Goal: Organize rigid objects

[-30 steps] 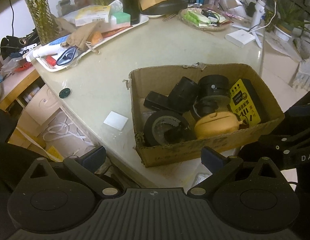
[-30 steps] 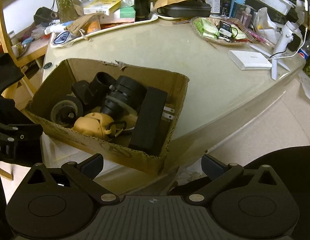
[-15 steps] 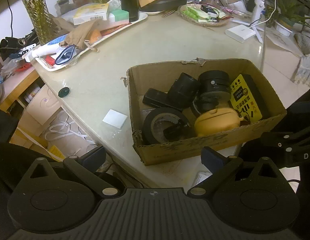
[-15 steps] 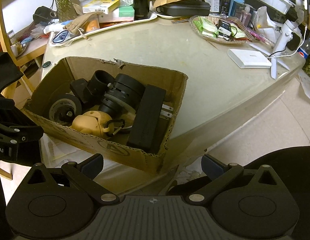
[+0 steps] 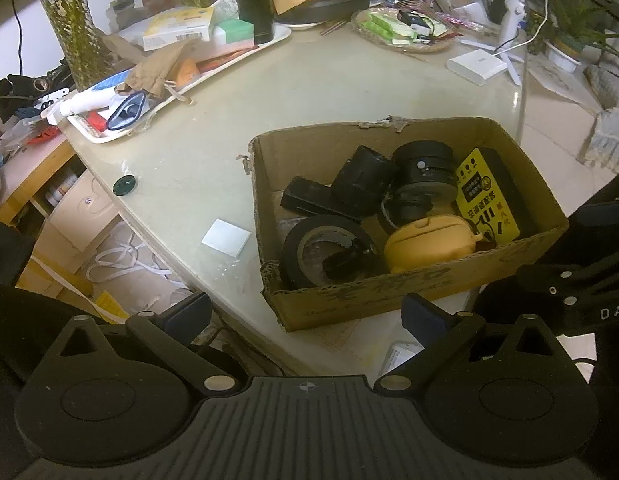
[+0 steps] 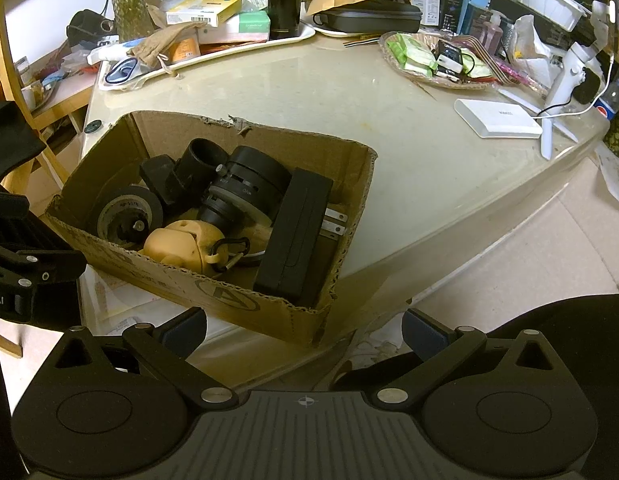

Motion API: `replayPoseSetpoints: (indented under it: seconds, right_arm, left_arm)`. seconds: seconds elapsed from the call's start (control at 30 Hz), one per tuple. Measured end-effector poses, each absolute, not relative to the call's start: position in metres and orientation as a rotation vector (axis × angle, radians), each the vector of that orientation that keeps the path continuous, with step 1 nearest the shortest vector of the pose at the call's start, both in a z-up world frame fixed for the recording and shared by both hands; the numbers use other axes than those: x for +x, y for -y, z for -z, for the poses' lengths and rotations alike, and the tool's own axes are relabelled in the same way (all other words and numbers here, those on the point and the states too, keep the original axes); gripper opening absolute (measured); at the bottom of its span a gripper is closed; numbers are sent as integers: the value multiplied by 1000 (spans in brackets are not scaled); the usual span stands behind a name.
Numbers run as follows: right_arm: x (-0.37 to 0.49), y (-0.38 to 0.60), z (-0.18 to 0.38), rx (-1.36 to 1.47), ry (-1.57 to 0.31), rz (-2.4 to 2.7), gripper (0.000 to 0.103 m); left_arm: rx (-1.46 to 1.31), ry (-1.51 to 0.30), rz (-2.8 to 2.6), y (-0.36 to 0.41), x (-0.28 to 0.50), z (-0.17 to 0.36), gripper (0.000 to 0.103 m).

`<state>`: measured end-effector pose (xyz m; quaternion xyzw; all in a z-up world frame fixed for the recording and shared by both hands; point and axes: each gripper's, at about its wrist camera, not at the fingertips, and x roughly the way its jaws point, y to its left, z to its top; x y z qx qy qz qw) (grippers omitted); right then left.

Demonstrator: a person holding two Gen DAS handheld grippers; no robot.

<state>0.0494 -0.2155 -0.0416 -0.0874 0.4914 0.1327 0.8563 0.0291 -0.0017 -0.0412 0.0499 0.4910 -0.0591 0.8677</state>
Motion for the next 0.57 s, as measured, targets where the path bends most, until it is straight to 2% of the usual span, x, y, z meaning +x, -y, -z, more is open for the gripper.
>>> replayPoseSetpoints:
  seconds: [0.57]
  right_arm:
    - [49, 213, 43, -186, -1037, -279, 103]
  left_arm:
    - [95, -1015, 148, 2, 28, 40, 103]
